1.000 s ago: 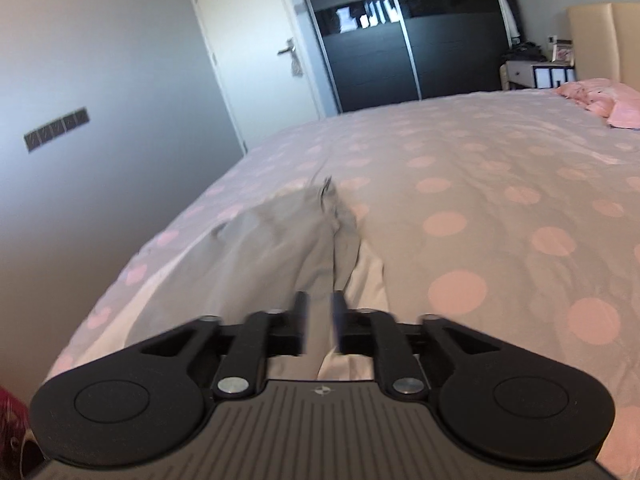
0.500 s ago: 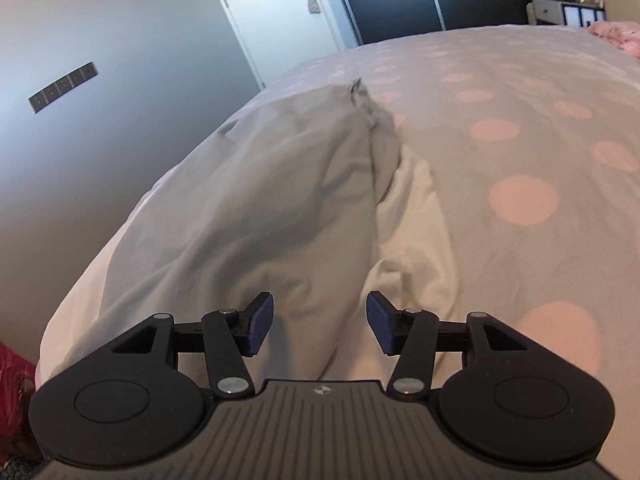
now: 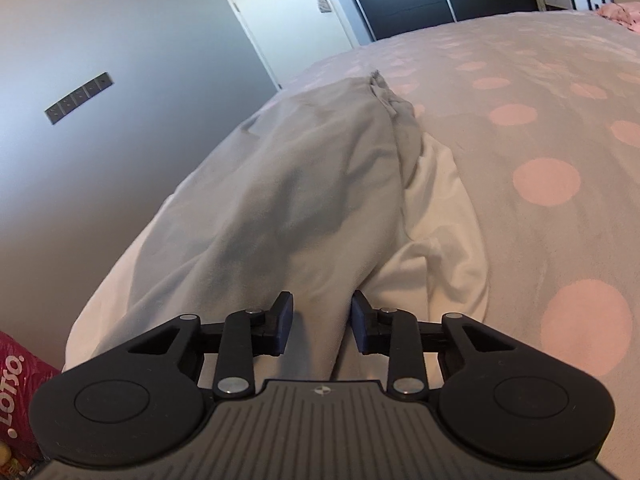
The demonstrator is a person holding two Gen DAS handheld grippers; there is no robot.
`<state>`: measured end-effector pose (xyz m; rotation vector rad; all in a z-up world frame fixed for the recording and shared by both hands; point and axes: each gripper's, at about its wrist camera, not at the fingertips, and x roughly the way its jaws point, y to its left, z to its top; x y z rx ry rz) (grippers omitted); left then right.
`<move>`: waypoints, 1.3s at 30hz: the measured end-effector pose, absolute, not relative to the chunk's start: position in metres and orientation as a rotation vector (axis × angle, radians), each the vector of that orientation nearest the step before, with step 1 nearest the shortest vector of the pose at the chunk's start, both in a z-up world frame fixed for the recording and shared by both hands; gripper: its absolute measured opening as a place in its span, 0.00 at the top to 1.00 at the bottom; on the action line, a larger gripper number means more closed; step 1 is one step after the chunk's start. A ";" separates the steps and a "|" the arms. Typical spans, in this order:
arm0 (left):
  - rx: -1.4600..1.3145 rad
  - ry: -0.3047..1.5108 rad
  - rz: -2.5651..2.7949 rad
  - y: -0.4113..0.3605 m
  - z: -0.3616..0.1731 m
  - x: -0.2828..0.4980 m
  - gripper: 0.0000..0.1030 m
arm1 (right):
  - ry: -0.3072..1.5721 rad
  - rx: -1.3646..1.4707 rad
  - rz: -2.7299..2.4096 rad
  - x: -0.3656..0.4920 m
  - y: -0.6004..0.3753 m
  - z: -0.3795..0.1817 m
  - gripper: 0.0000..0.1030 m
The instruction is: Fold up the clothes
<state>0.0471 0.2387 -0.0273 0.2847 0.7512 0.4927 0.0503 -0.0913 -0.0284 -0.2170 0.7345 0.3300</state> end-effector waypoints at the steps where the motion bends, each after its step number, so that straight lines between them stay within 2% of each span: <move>1: 0.270 0.745 0.494 0.241 -0.026 0.047 0.72 | 0.738 -0.217 0.330 0.051 -0.091 -0.029 0.07; 7: 0.283 0.789 0.454 0.242 -0.034 0.055 0.72 | 0.750 -0.218 0.339 0.051 -0.089 -0.032 0.07; 10: 0.376 0.792 0.443 0.232 -0.048 0.062 0.65 | 0.754 -0.223 0.350 0.051 -0.086 -0.033 0.07; 11: 0.394 0.784 0.452 0.233 -0.049 0.064 0.66 | 0.754 -0.227 0.353 0.051 -0.085 -0.033 0.07; 12: 0.407 0.776 0.461 0.233 -0.050 0.066 0.72 | 0.752 -0.231 0.355 0.050 -0.085 -0.033 0.07; 14: 0.344 0.750 0.471 0.243 -0.040 0.067 0.91 | 0.747 -0.233 0.353 0.050 -0.086 -0.033 0.07; 17: 0.352 0.662 0.455 0.235 -0.018 0.060 0.95 | 0.743 -0.225 0.351 0.049 -0.087 -0.032 0.07; 25: 0.300 0.529 0.232 0.179 0.041 0.054 0.96 | 0.700 -0.229 0.365 0.039 -0.087 -0.020 0.07; 32: 0.198 0.462 -0.120 0.095 0.087 0.035 0.96 | 0.623 -0.182 0.349 0.029 -0.105 0.009 0.07; 36: 0.136 0.461 -0.358 0.041 0.109 0.019 0.96 | 0.587 -0.189 0.297 0.022 -0.129 0.027 0.07; 39: 0.118 0.509 -0.488 0.008 0.106 0.010 0.96 | 0.595 -0.190 0.245 0.020 -0.159 0.040 0.07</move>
